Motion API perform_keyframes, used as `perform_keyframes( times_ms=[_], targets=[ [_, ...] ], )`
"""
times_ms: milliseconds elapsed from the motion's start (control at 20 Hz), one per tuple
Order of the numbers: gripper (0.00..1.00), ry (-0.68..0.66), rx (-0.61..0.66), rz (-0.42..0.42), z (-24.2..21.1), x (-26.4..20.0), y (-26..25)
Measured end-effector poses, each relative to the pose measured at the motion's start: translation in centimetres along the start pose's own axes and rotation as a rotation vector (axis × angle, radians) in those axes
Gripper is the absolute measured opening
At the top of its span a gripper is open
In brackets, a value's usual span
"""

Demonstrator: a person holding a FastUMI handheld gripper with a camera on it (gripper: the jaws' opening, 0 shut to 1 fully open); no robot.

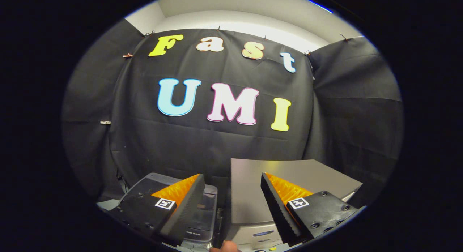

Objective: Put the clothes into the washing machine and then close the washing machine lid.

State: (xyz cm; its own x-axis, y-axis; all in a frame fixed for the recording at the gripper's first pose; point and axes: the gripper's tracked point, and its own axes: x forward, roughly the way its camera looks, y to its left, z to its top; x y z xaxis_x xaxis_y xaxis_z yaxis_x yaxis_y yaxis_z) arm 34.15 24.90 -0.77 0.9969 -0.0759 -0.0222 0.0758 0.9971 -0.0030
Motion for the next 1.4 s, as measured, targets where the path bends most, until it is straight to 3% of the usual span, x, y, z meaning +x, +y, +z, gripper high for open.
perform_keyframes(
  times_ms=[500,1000,1150,1400],
  targets=[
    [0.97,-0.058,-0.017,-0.047,0.3,-0.7,-2.8],
    [0.98,-0.086,0.082,-0.003,-0.1,-1.7,-2.0],
    [0.97,-0.074,0.06,-0.042,-0.6,-1.9,-2.8],
    [0.98,-0.066,0.049,-0.019,-0.9,-2.2,-2.6]
  ],
)
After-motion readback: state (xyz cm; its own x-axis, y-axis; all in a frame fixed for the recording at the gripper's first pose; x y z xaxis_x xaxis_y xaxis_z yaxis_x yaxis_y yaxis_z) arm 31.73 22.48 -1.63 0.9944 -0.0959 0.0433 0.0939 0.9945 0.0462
